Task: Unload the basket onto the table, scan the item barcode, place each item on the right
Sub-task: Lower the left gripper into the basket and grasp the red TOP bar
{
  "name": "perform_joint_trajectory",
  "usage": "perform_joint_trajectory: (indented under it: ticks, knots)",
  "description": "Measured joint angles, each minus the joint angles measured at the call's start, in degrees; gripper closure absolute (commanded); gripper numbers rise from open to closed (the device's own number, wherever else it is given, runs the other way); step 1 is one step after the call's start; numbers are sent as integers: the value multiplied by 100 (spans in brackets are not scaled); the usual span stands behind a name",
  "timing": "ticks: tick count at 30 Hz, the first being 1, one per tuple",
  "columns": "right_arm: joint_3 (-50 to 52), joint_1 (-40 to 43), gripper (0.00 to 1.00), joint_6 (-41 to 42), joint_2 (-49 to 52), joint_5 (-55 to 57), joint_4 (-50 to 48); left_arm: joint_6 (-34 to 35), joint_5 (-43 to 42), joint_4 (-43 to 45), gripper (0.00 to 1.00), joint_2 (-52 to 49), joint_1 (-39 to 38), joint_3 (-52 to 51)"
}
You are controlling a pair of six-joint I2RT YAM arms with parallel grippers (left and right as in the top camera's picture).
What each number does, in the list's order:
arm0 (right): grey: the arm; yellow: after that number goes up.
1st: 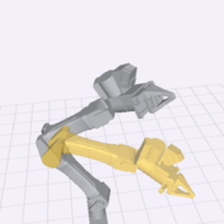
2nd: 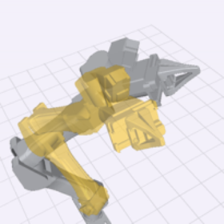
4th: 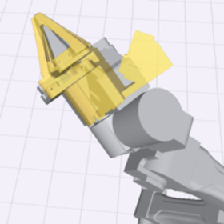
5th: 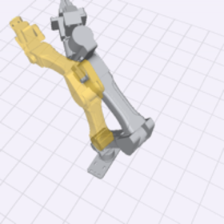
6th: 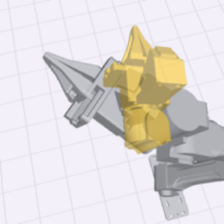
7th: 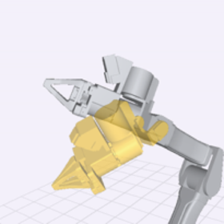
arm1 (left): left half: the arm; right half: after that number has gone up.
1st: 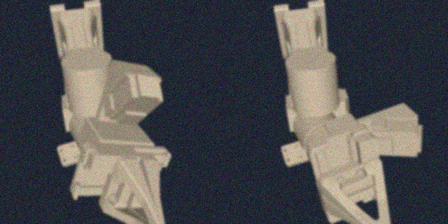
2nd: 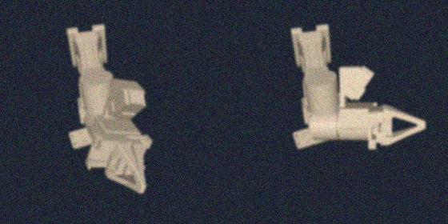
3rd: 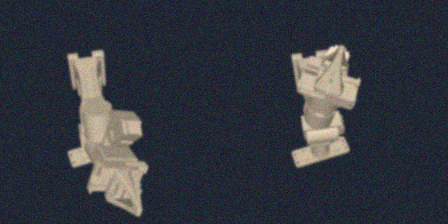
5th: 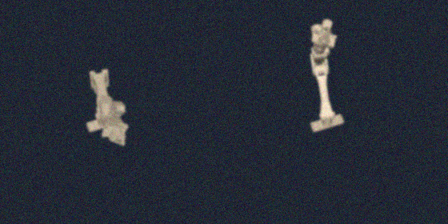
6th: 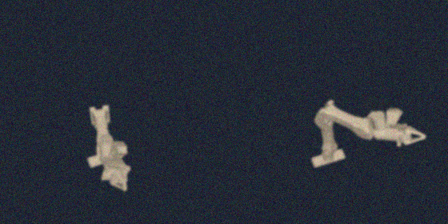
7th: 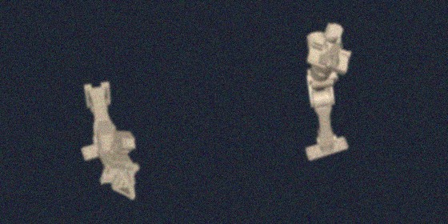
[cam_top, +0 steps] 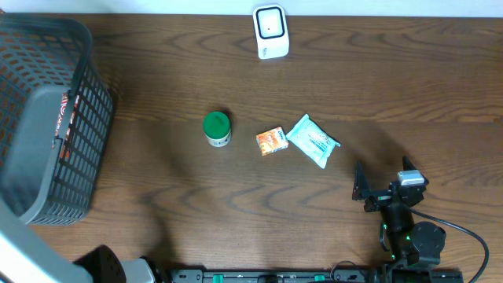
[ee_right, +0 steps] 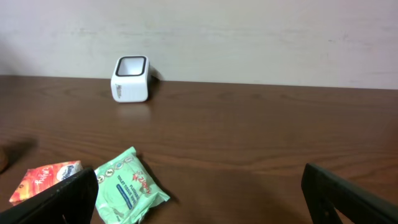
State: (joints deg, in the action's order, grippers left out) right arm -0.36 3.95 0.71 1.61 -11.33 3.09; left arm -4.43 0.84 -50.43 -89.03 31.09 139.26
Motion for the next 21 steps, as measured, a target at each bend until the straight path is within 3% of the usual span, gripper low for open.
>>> perform_joint_trajectory:
  ticks: [10,15,21]
  knots:
    - [0,0,1,0,0,0,0,372,1108,1213,2,-275,120,-3025]
    - [0,0,1,0,0,0,0,470,1078,798,2,-286,326,-3952]
    - [0,0,1,0,0,-2,0,463,400,166,2,-450,529,-4098]
